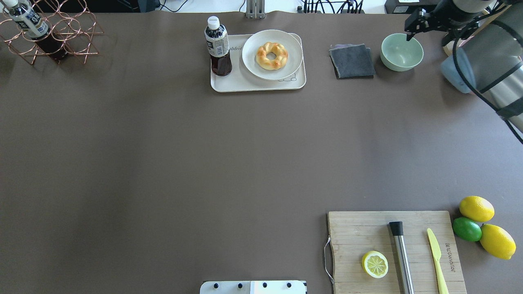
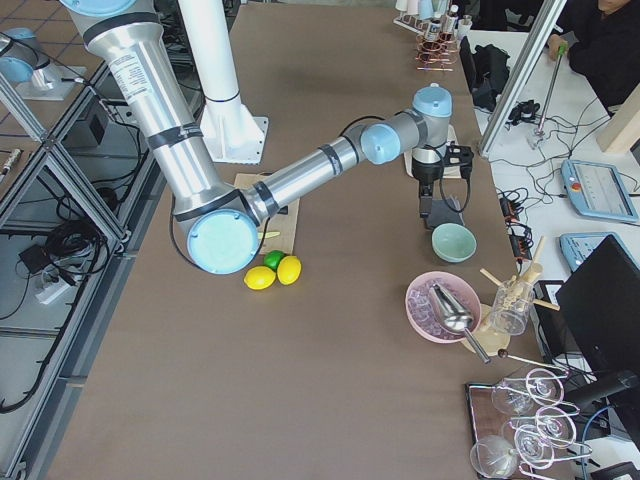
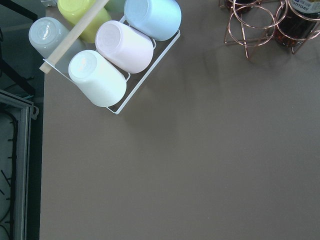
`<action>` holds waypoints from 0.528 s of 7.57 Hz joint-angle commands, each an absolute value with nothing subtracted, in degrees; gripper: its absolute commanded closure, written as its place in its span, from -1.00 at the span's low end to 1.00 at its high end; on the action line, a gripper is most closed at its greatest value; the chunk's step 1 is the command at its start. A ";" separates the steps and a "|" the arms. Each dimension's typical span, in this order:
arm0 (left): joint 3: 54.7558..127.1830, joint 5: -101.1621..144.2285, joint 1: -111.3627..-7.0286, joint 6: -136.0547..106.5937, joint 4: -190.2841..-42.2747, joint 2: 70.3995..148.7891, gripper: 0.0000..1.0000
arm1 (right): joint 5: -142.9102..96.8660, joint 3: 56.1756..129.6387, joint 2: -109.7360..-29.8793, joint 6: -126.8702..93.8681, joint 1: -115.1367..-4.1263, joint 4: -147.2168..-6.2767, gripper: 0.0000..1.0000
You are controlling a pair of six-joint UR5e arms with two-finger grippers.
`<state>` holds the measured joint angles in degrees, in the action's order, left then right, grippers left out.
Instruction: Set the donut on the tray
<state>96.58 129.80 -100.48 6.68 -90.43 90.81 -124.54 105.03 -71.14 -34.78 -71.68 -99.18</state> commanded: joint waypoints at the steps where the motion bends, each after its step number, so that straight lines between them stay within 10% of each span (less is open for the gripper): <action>1: 96.76 129.99 -100.63 7.03 -90.53 89.57 -0.96 | -126.22 119.95 -88.79 -20.15 -76.17 -104.15 -1.00; 4: 96.85 130.61 -104.40 11.76 -90.96 84.84 -0.96 | -125.33 106.40 -93.33 18.38 -92.15 -104.94 -1.00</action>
